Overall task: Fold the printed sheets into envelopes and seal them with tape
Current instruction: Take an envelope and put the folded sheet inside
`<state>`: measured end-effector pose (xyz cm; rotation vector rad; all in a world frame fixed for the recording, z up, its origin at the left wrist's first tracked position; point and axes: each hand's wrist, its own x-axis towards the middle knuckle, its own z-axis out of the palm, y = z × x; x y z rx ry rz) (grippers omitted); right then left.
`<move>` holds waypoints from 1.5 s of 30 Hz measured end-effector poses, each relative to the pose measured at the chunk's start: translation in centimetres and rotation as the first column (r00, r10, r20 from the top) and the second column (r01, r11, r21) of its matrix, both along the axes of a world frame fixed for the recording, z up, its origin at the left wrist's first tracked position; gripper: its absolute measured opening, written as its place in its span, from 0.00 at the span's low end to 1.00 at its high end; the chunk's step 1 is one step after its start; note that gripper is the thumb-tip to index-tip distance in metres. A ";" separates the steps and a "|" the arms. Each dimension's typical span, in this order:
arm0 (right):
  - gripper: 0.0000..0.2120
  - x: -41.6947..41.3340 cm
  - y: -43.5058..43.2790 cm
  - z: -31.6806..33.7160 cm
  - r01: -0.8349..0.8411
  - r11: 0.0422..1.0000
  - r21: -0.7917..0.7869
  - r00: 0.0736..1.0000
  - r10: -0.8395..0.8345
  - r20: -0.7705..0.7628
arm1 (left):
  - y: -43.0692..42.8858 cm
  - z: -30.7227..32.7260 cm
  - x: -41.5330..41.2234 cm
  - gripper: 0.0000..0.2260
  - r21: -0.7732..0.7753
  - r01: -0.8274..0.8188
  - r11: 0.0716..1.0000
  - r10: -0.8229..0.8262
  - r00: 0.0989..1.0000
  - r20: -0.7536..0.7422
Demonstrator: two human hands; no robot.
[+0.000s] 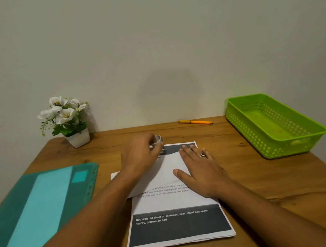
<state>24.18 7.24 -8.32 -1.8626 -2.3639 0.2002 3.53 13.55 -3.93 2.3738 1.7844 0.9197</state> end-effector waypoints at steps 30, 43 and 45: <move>0.39 -0.4 0.5 0.8 0.022 0.998 -0.058 0.999 -0.023 -0.027 | -6.2 -3.3 -0.1 0.13 -0.039 0.107 0.993 -0.103 0.990 0.095; 0.06 -3.4 0.9 1.3 0.146 0.989 0.032 0.746 -0.088 -0.660 | -6.5 -3.7 -0.3 0.24 -0.078 0.101 0.992 -0.091 0.987 0.130; 0.06 -3.5 1.1 1.2 0.160 0.987 0.024 0.731 -0.102 -0.675 | -6.5 -3.7 -0.4 0.23 -0.057 0.122 0.991 -0.116 0.987 0.111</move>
